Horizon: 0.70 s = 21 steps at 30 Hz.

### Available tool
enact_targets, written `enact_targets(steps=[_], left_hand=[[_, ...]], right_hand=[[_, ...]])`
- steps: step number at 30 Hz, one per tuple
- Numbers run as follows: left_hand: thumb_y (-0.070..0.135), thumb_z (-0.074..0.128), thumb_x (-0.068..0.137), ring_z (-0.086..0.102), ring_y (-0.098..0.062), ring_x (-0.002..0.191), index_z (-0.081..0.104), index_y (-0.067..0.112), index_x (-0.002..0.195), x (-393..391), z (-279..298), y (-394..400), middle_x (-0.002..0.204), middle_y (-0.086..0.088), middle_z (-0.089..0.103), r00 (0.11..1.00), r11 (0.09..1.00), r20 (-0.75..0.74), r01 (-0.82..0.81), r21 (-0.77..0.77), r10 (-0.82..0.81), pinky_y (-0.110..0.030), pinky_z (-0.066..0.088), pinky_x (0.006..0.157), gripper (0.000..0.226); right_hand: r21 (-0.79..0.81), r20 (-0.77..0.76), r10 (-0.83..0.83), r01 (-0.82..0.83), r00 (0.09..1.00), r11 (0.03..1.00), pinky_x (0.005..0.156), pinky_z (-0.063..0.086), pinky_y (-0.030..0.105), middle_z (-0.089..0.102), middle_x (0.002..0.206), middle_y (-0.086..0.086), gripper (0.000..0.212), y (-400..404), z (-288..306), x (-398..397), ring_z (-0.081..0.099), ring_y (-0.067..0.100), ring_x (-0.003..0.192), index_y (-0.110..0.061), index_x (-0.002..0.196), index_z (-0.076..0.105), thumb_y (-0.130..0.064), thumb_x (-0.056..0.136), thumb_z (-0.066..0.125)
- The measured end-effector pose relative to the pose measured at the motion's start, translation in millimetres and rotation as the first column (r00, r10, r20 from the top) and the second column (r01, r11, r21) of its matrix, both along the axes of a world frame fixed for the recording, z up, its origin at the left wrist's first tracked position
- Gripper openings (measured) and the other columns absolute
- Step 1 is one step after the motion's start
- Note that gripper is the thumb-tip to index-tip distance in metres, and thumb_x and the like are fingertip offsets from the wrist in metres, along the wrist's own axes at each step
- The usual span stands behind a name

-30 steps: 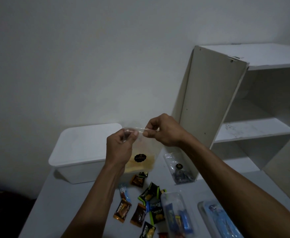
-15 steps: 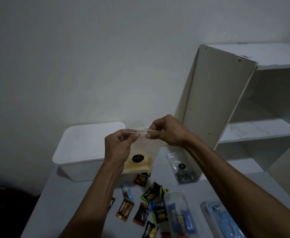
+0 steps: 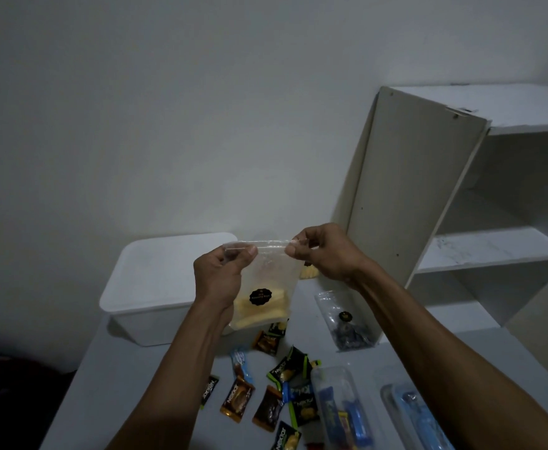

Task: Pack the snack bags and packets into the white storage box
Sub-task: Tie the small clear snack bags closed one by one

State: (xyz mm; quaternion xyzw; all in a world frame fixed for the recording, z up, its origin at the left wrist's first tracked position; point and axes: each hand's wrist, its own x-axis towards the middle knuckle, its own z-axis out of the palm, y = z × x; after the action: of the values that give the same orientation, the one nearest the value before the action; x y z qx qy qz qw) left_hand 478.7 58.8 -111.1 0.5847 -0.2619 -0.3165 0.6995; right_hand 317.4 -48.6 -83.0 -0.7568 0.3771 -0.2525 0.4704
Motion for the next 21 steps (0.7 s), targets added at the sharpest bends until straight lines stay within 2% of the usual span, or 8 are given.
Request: enact_targets(steps=[3,7,9,12,15,17,19,21], left_hand=[[0.008,0.077,0.079,0.064,-0.007,0.074,0.072,0.014,0.080,3.0,1.5,-0.5,0.082,-0.002,0.071,0.999,1.000,-0.041,-0.008,-0.001,0.008,-0.020,0.046,0.069,0.008],[0.008,0.077,0.078,0.064,-0.009,0.078,0.073,0.013,0.082,7.0,1.4,-1.1,0.084,-0.003,0.071,0.997,1.000,-0.072,-0.006,0.011,0.006,-0.023,0.046,0.073,0.008],[0.008,0.077,0.078,0.064,-0.008,0.077,0.072,0.012,0.083,7.2,2.8,-2.1,0.084,-0.003,0.071,0.997,1.000,-0.083,-0.009,0.007,0.010,-0.023,0.046,0.074,0.008],[0.009,0.077,0.078,0.063,-0.006,0.075,0.072,0.012,0.083,8.0,5.4,-3.4,0.081,0.000,0.070,0.996,1.000,-0.094,-0.003,0.002,0.003,-0.022,0.045,0.073,0.007],[0.011,0.077,0.080,0.061,-0.009,0.077,0.073,0.014,0.083,8.7,5.0,-4.2,0.082,0.002,0.071,0.996,1.000,-0.093,0.009,0.014,-0.008,-0.026,0.045,0.074,0.006],[0.014,0.074,0.083,0.060,-0.009,0.077,0.073,0.016,0.084,12.2,2.8,-4.1,0.082,0.003,0.072,0.996,1.000,-0.087,-0.018,0.005,0.018,-0.028,0.046,0.077,0.003],[0.016,0.071,0.086,0.061,-0.009,0.077,0.072,0.016,0.084,17.3,1.4,-3.7,0.083,0.004,0.074,0.996,0.999,-0.079,-0.044,-0.009,0.043,-0.030,0.047,0.080,0.002],[0.018,0.070,0.087,0.062,-0.008,0.078,0.071,0.016,0.081,19.9,1.3,-4.5,0.082,0.005,0.075,0.996,0.999,-0.078,-0.046,-0.014,0.044,-0.031,0.047,0.080,0.006]], right_hand=[[0.053,0.067,-0.028,0.025,0.997,0.998,0.067,0.049,0.042,0.071,0.088,0.016,0.015,0.9,-2.3,1.6,0.054,0.026,0.073,-0.009,0.087,0.073,-0.025,0.086,0.075],[0.082,0.125,-0.087,0.077,0.988,0.994,0.066,0.047,0.043,0.072,0.093,0.020,0.012,0.8,-8.1,4.9,0.054,0.025,0.074,-0.014,0.079,0.073,-0.024,0.084,0.077],[0.099,0.159,-0.108,0.093,0.981,0.991,0.066,0.048,0.038,0.073,0.085,0.011,0.011,-0.8,-10.2,6.4,0.057,0.023,0.072,-0.016,0.078,0.073,-0.024,0.083,0.078],[0.148,0.213,-0.131,0.101,0.968,0.984,0.067,0.049,0.023,0.073,0.079,-0.003,0.009,-1.4,-9.5,6.1,0.067,0.002,0.071,-0.013,0.081,0.072,-0.019,0.081,0.079],[0.128,0.208,-0.156,0.132,0.965,0.983,0.073,0.053,0.030,0.074,0.081,-0.005,0.011,-2.5,-9.9,6.1,0.068,0.003,0.076,-0.013,0.077,0.073,-0.020,0.079,0.081],[0.132,0.227,-0.158,0.131,0.961,0.983,0.071,0.053,0.024,0.075,0.086,-0.003,0.011,-3.8,-8.2,4.4,0.069,0.002,0.077,-0.012,0.076,0.072,-0.019,0.079,0.080],[0.173,0.261,-0.166,0.123,0.951,0.977,0.065,0.050,0.015,0.075,0.090,0.001,0.011,-7.3,-6.9,0.1,0.068,0.000,0.076,-0.008,0.084,0.073,-0.017,0.080,0.079],[0.196,0.253,-0.172,0.124,0.952,0.973,0.065,0.049,0.019,0.075,0.098,0.003,0.021,-11.2,-7.6,-3.4,0.067,0.005,0.083,-0.004,0.093,0.074,-0.020,0.081,0.078]])
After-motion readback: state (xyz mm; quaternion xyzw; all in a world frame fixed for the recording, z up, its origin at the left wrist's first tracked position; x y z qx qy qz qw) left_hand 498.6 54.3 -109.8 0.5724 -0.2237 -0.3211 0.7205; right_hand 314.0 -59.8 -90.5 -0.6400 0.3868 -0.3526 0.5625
